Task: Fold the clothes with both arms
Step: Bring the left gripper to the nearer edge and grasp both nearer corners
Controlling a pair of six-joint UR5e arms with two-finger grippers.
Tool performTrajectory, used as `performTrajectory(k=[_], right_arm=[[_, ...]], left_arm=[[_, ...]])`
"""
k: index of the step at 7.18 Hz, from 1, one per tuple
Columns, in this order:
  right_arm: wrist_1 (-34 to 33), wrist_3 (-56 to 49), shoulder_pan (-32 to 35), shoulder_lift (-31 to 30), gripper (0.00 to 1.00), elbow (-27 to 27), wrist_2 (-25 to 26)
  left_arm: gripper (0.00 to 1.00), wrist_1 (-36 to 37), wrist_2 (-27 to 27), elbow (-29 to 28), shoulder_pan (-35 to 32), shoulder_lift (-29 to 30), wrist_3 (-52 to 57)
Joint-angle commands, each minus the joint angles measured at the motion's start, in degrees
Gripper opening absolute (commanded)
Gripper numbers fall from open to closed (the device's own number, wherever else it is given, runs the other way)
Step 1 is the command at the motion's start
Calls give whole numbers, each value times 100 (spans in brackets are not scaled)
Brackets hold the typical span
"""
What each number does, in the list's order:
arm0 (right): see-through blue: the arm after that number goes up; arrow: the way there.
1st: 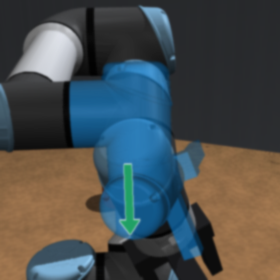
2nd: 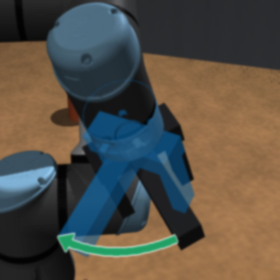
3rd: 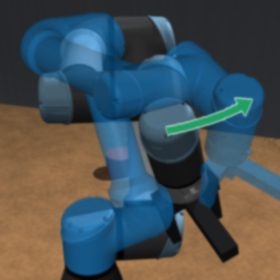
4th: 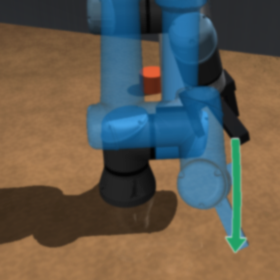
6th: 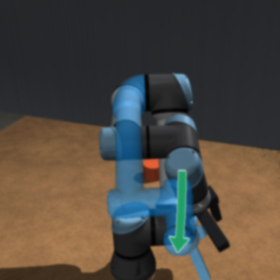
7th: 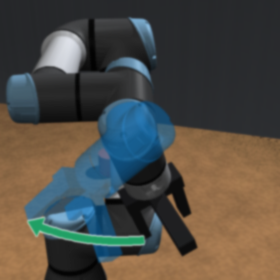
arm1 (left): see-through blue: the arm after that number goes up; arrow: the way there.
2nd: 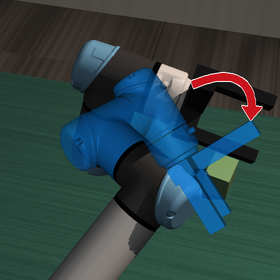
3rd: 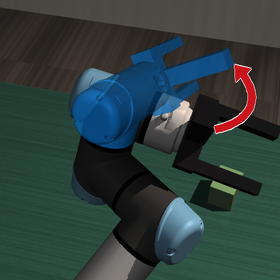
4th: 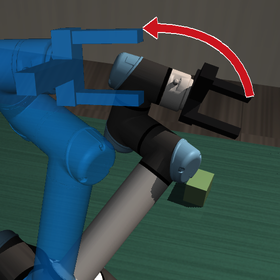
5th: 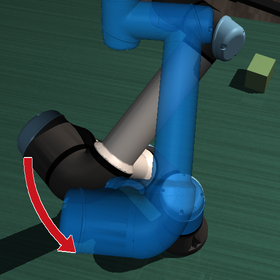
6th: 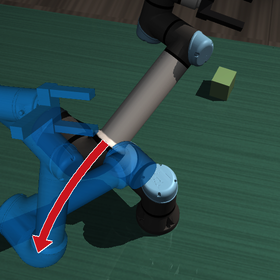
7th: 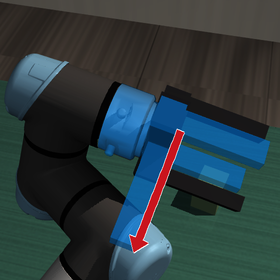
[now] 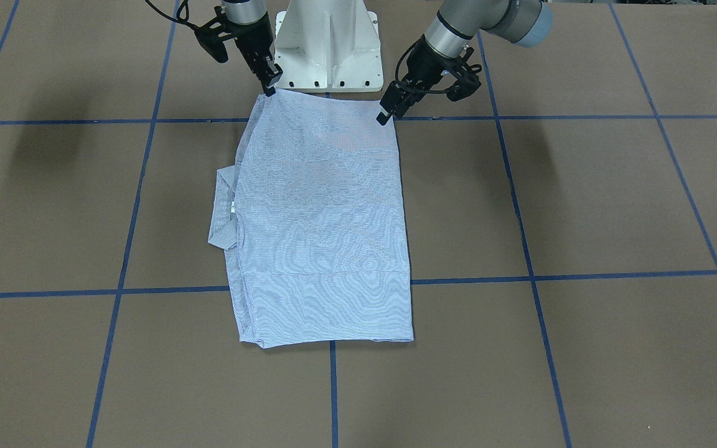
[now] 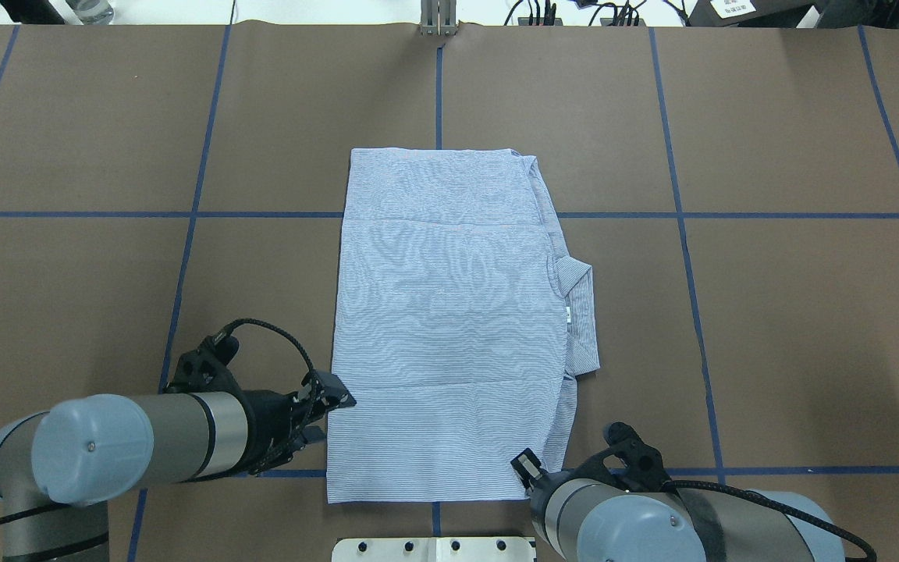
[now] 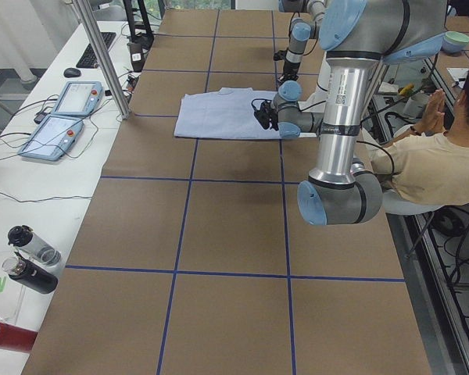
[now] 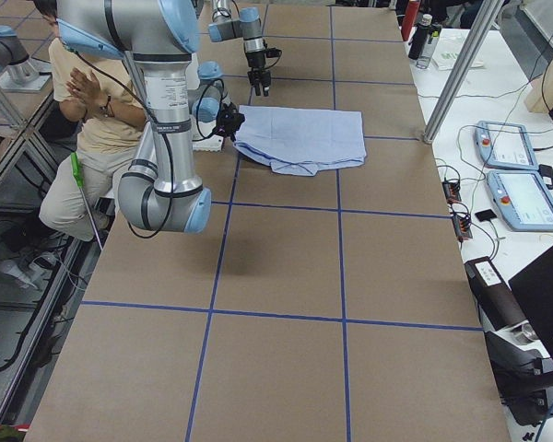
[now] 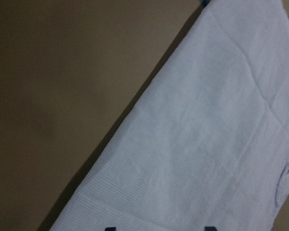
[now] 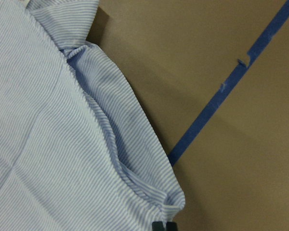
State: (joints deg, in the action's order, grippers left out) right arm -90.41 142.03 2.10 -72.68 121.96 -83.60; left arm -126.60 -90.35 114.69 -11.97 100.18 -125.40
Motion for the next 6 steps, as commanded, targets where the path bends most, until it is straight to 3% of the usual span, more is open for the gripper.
performTrajectory(k=[1, 6], right_arm=[[-56, 0, 19, 9, 0, -6, 10], [-56, 0, 19, -35, 0, -15, 10]], left_arm=[[67, -5, 368, -52, 536, -235, -291], [58, 4, 378, -333, 1004, -78, -635]])
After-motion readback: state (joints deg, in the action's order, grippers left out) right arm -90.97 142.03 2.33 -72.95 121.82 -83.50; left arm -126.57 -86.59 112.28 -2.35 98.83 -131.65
